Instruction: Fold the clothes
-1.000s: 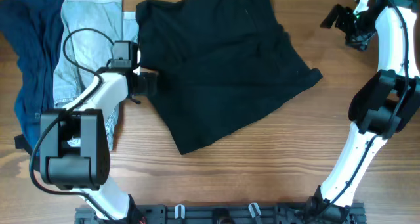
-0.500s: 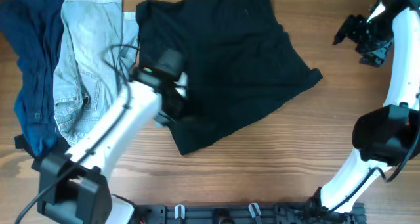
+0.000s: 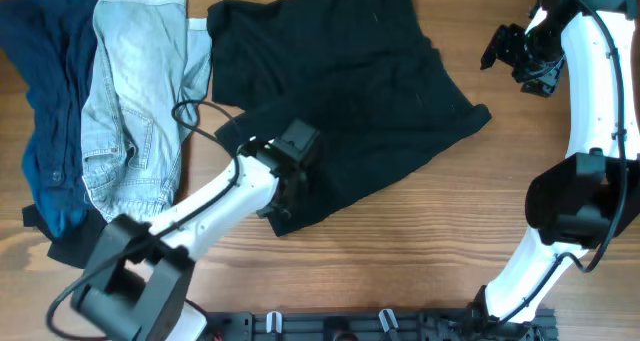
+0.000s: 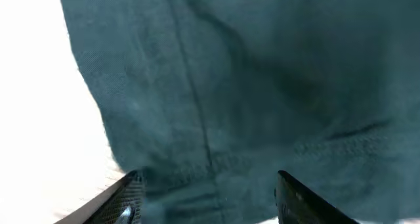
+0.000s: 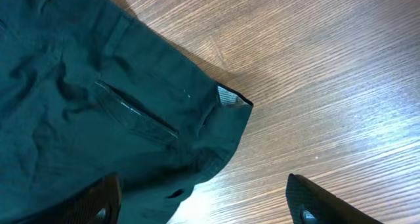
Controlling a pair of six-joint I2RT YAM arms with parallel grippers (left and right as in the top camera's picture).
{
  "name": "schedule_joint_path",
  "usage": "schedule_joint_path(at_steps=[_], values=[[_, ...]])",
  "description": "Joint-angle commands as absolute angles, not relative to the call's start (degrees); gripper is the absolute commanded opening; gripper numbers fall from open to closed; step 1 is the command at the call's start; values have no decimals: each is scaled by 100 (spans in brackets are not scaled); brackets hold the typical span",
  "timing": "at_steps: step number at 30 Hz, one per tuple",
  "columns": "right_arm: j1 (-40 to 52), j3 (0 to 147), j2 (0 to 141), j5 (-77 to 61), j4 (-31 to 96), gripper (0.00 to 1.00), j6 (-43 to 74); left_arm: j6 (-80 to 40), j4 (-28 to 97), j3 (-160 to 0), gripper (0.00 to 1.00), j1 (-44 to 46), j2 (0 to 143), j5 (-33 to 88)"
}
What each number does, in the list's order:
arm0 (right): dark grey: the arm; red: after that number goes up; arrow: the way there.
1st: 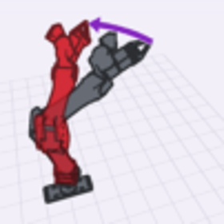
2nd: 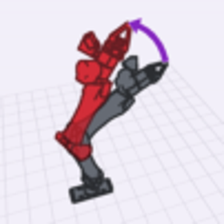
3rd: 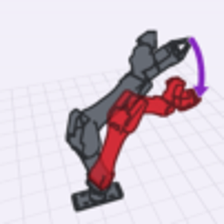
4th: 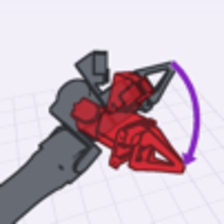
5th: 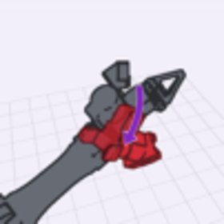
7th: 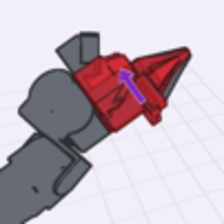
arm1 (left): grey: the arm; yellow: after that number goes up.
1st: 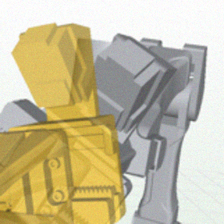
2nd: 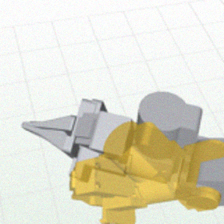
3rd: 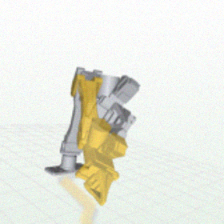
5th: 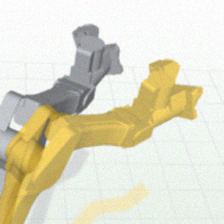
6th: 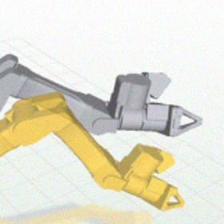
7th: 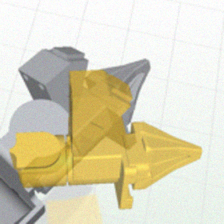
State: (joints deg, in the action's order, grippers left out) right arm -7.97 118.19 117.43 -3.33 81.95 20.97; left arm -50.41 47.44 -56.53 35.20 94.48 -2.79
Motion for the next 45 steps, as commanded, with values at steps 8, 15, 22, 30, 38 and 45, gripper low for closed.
schedule_joint_path(at_steps=[8,15,22,30,38,45], values=[[-777,11762,11828,-145,8149,81,2095,-5275,4521,-5607,4,3487,10175,-764],[-742,11760,11830,-132,8401,77,1966,-5271,4919,-5671,4,3291,9810,-762],[-172,9843,11828,-585,7697,73,2147,-4965,4862,-5669,4,2794,9299,-1079],[-93,8331,11828,-600,6228,36,2421,-4665,4816,-5669,4,2265,9299,-1103],[-97,8285,10433,-580,6608,4,2567,-3916,5092,-6305,4,2161,8984,-1079],[-97,8285,8993,-36,7837,4,2884,-3918,6058,-6396,4,2165,8075,-1055]])
